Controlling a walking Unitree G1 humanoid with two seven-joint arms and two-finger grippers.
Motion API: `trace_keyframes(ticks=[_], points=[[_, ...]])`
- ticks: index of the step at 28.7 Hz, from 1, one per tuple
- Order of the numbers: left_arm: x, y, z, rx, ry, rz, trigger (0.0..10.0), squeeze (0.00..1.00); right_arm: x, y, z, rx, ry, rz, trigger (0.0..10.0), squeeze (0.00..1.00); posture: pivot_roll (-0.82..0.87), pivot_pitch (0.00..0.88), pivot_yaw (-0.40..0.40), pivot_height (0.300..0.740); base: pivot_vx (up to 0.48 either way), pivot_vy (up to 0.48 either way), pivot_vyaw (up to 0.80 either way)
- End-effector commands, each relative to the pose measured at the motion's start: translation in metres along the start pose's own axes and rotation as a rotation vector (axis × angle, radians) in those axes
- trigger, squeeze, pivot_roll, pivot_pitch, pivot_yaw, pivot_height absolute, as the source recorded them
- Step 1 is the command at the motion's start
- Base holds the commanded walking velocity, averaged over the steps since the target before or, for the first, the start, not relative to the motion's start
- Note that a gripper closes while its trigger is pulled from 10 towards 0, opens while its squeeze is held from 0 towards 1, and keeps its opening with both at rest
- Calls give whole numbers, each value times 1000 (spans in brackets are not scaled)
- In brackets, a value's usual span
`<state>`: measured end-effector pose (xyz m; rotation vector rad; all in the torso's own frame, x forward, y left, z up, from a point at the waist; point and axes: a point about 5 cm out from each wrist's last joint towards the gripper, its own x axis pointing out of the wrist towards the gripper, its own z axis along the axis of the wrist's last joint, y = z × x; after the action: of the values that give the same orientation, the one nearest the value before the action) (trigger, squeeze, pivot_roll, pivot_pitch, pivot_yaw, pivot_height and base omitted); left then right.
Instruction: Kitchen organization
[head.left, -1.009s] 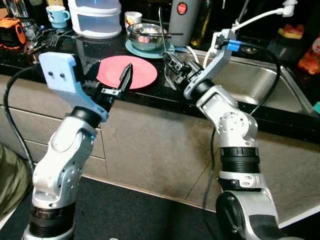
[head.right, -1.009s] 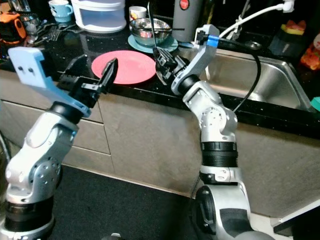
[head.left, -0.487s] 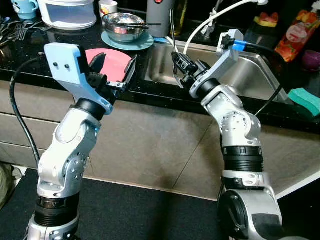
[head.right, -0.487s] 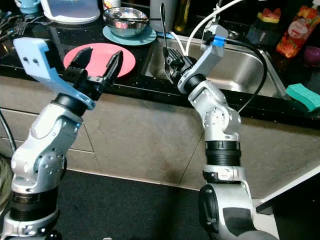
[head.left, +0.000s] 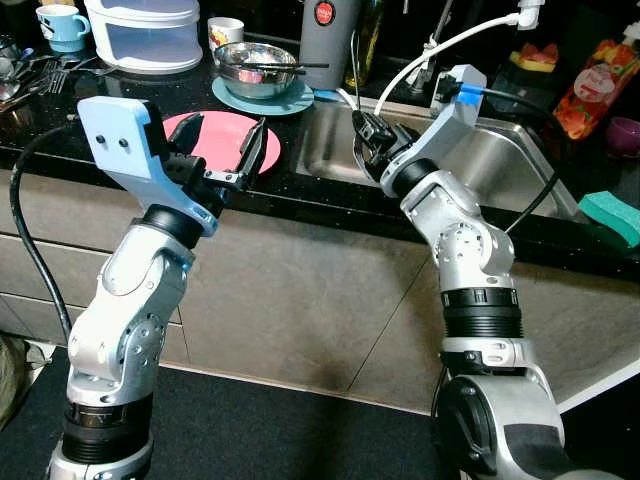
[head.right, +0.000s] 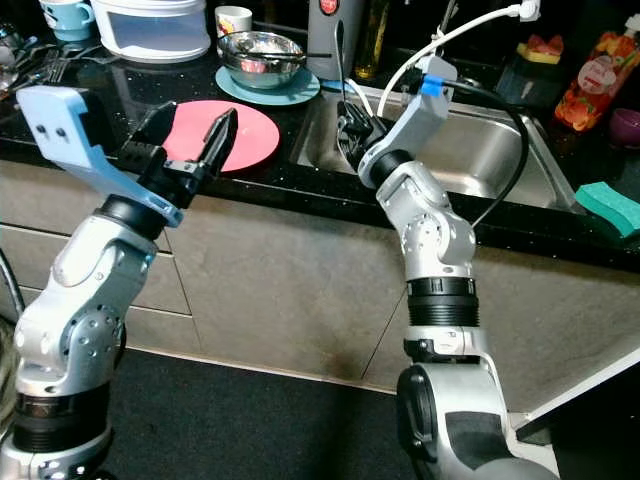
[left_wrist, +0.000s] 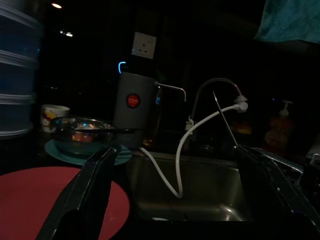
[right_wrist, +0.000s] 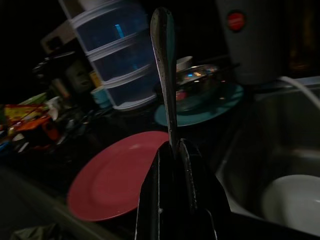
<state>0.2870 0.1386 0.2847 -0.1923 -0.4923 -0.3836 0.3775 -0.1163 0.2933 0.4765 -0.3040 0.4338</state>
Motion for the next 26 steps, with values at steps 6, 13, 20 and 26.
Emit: trace_keyframes(ticks=[6,13,20,26], points=[[0,-7,0,4,-3,-38,10000,0,-1,-12,10,-22,-51,-60,10000,0,147,0,-109,740,392,0,0],[-2,-7,0,6,6,-43,10000,0,-2,-17,9,-20,-51,-98,10000,0,156,0,-109,740,398,0,0],[-3,-7,-1,8,14,-45,10000,0,-1,-19,8,-15,-54,-112,10000,0,162,0,-109,740,400,0,0],[-4,-7,-1,8,18,-47,10000,0,-1,-19,7,-14,-52,-116,10000,0,163,0,-106,740,401,0,0]])
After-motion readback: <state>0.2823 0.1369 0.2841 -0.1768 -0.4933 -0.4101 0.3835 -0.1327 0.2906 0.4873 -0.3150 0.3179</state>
